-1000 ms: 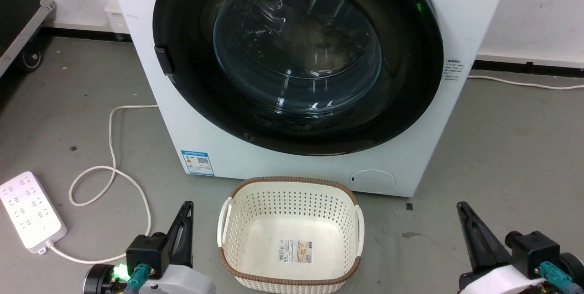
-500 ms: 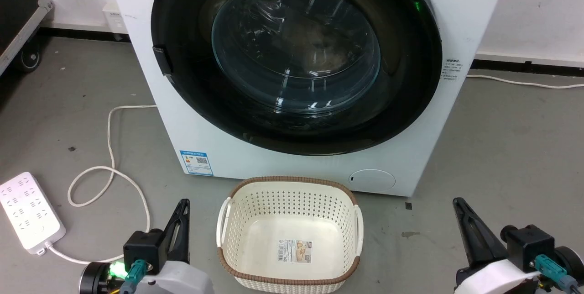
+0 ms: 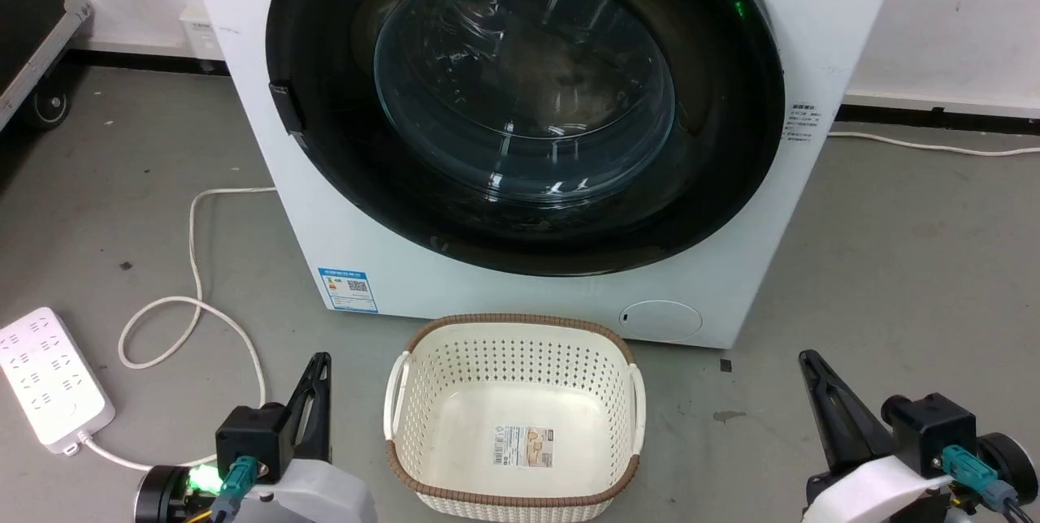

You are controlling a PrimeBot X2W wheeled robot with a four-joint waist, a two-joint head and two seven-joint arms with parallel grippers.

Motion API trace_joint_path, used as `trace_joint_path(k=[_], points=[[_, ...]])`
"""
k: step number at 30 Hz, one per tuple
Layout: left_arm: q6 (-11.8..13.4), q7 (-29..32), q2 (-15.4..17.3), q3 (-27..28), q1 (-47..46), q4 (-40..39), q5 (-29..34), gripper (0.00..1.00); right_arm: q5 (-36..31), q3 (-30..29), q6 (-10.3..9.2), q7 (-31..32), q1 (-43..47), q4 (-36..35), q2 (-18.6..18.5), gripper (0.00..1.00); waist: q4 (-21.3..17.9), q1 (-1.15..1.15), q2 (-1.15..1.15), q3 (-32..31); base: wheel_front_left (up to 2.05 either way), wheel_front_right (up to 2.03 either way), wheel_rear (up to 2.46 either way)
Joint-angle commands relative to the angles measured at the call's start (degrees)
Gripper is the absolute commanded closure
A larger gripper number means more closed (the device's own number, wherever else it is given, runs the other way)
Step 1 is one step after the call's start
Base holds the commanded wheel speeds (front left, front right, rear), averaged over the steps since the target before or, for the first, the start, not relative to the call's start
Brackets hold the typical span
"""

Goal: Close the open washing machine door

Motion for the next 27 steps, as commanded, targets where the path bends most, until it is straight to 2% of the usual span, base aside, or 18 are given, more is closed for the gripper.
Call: trace_joint_path(k=[1, 27], points=[[0.28, 0.25, -0.03, 0.21, -0.87, -0.36, 0.42, 1.0, -0.37, 0.18, -0.04, 0.29, -0.89, -0.44, 0.33, 1.0, -0.02, 0.0, 0.0, 0.01, 0.0, 0.0, 0.0], [0.61, 2.06, -0.2, 0.99, -1.1, -1.18, 1.12, 1.0, -0.87, 0.83, -0.04, 2.1, -1.52, -0.84, 0.43, 1.0, -0.25, 0.0, 0.0, 0.06, 0.0, 0.0, 0.0]])
